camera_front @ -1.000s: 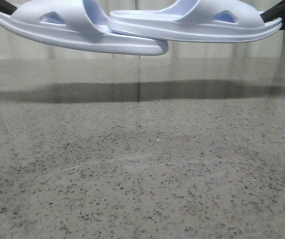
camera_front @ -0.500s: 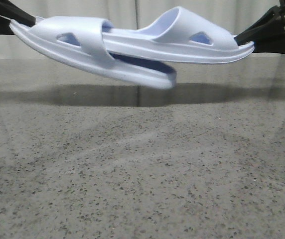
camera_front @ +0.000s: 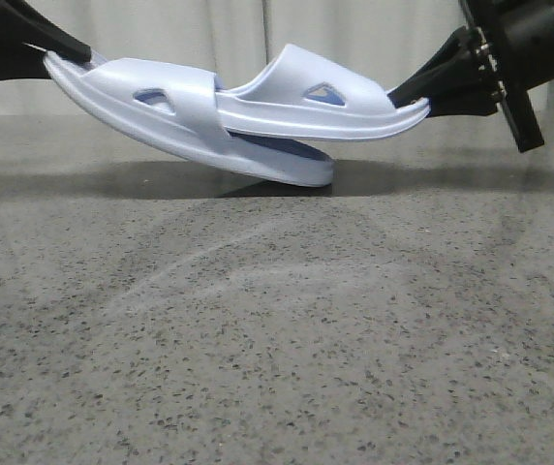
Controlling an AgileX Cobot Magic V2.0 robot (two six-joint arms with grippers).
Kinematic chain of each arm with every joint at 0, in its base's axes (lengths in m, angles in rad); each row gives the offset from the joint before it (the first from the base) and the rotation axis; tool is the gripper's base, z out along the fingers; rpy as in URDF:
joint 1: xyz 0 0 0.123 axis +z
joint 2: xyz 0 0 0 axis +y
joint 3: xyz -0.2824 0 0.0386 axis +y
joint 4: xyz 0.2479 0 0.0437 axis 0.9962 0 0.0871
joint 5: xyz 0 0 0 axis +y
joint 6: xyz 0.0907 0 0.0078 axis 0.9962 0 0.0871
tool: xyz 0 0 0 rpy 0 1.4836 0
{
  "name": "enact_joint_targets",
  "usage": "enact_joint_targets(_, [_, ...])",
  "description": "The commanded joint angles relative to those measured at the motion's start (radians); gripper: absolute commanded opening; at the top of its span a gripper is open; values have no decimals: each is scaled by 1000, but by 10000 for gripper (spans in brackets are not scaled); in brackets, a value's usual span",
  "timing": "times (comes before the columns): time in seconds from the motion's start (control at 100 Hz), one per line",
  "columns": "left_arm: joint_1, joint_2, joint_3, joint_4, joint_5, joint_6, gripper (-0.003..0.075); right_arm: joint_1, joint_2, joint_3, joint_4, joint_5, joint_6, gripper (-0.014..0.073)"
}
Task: Insert blue slippers together front up
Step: 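Slide the right gripper's slipper onto the left gripper's slipper, straps up, then lower the stacked slippers to the table and open both grippers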
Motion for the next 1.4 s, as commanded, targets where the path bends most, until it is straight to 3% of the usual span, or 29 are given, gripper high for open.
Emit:
enact_joint_targets(0.0, [-43,-37,-27,-117,176,10,16,58,-33,-29,85,152,-15,-107])
enact_joint_targets(0.19, [-43,-37,-27,-117,176,14,16,62,-27,-29,85,146,-15,-85])
enact_joint_targets(0.38, [-16,-37,-27,-91,176,21,15,18,-27,-29,83,199,-15,138])
enact_joint_targets(0.45, [2,-37,-27,-82,174,21,15,-11,-27,-29,83,231,-15,179])
enact_joint_targets(0.9, [14,-37,-27,-22,62,29,15,-218,-79,-29,83,271,-15,185])
enact_joint_targets(1.16, [-70,-37,-27,-16,-35,138,15,-275,-116,-29,81,271,-15,183])
enact_joint_targets(1.39, [-76,-37,-27,5,-103,212,20,-282,-124,-29,74,271,-15,183])
